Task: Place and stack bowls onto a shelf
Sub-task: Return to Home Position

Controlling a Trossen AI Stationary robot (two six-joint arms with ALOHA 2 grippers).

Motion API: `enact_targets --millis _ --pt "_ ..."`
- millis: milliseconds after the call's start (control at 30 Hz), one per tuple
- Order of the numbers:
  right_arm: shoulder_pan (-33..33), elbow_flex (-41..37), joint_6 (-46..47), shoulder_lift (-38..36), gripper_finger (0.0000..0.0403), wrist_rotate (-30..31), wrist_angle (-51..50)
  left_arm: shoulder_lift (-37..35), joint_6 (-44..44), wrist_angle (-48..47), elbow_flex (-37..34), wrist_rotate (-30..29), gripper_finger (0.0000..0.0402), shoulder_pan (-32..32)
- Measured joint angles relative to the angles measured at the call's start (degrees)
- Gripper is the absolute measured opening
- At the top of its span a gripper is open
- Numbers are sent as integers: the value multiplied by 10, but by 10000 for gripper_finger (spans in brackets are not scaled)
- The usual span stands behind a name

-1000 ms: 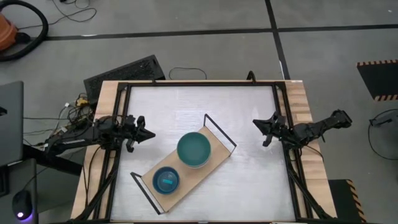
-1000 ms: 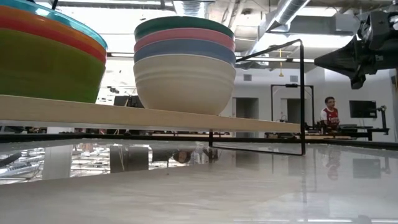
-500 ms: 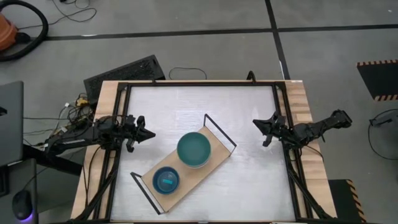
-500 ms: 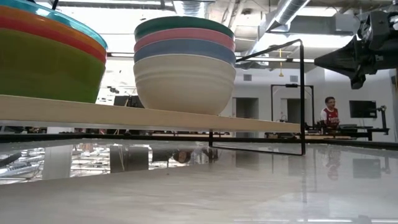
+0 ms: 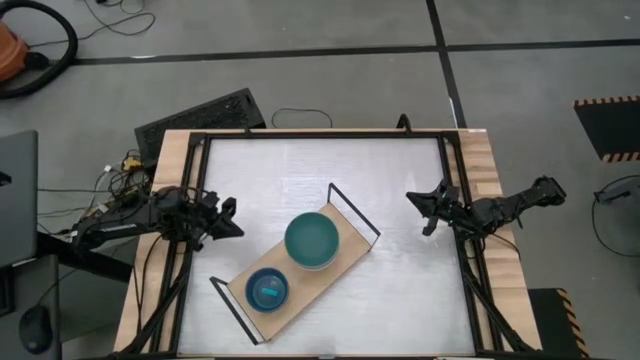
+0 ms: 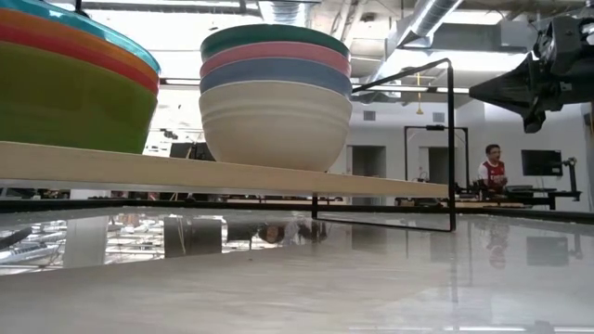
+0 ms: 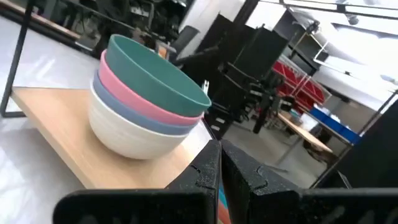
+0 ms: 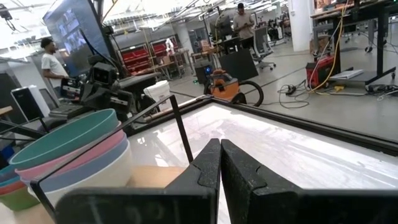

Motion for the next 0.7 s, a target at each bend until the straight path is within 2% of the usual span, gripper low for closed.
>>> enact_targets --millis 400,700 --pt "0 0 0 0 40 0 0 0 6 -14 0 -49 0 0" --pt "0 0 0 0 40 0 0 0 5 -15 0 -50 0 0"
